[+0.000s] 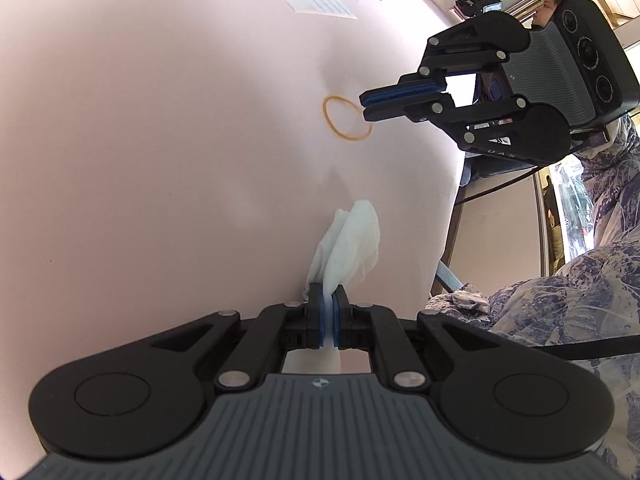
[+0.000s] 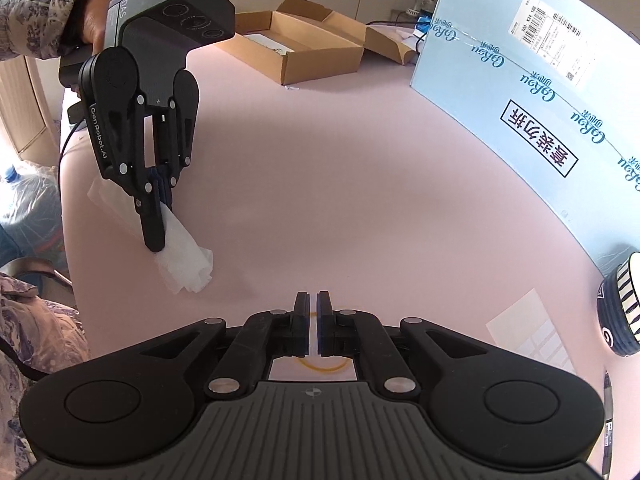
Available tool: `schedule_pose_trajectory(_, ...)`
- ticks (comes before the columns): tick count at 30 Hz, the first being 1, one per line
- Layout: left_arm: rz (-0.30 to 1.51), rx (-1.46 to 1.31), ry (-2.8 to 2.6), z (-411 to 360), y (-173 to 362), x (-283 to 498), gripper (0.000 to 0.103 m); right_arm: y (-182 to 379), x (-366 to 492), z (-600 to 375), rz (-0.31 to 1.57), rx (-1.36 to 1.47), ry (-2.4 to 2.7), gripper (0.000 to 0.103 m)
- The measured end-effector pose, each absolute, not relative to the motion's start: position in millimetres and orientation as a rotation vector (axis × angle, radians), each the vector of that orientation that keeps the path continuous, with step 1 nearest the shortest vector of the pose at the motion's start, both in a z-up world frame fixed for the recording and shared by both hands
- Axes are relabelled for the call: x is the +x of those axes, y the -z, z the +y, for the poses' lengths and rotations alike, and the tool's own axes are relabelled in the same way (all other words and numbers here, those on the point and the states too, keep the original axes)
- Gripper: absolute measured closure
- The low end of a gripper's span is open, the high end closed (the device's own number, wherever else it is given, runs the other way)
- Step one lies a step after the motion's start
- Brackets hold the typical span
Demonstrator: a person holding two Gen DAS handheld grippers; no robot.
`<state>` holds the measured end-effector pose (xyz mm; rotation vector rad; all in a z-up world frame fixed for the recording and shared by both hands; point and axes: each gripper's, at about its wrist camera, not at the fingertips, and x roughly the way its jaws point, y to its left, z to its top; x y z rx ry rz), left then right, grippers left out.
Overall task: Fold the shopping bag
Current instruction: 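Move the right tool to the orange rubber band and grasp it, then stretch the rubber band with the right tool around the bag bundle held by the left tool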
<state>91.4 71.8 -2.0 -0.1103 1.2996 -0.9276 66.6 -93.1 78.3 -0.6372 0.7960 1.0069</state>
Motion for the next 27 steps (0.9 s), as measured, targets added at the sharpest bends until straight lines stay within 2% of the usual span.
schedule_pose_trajectory(1, 1.296, -0.109, 0.924, 72, 2, 90, 0.097, -78, 64, -93, 0.801, -0.644, -1.015, 0.101)
schedule_pose_trajectory(3, 1.295, -0.110, 0.923, 73, 2, 92, 0.097, -80, 64, -100, 0.813, -0.686, -1.028, 0.092)
schedule_pose_trajectory(4, 1.295, -0.109, 0.924, 75, 2, 93, 0.097, -76, 64, -99, 0.816, -0.714, -1.028, 0.083)
schedule_pose_trajectory(11, 1.288, -0.105, 0.933, 74, 1, 91, 0.097, -60, 60, -93, 0.872, -0.815, -1.058, 0.082)
schedule_pose_trajectory(16, 1.283, -0.102, 0.940, 71, 0, 89, 0.097, -57, 81, -88, 0.964, -0.768, -1.049, 0.081)
schedule_pose_trajectory(18, 1.281, -0.105, 0.946, 68, 0, 82, 0.097, -57, 81, -85, 0.976, -0.769, -1.043, 0.083)
schedule_pose_trajectory(23, 1.272, -0.127, 0.943, 74, 1, 78, 0.097, -62, 78, -90, 0.976, -0.745, -1.046, 0.101)
schedule_pose_trajectory(27, 1.269, -0.123, 0.934, 74, 4, 75, 0.097, -64, 75, -98, 0.952, -0.737, -1.027, 0.102)
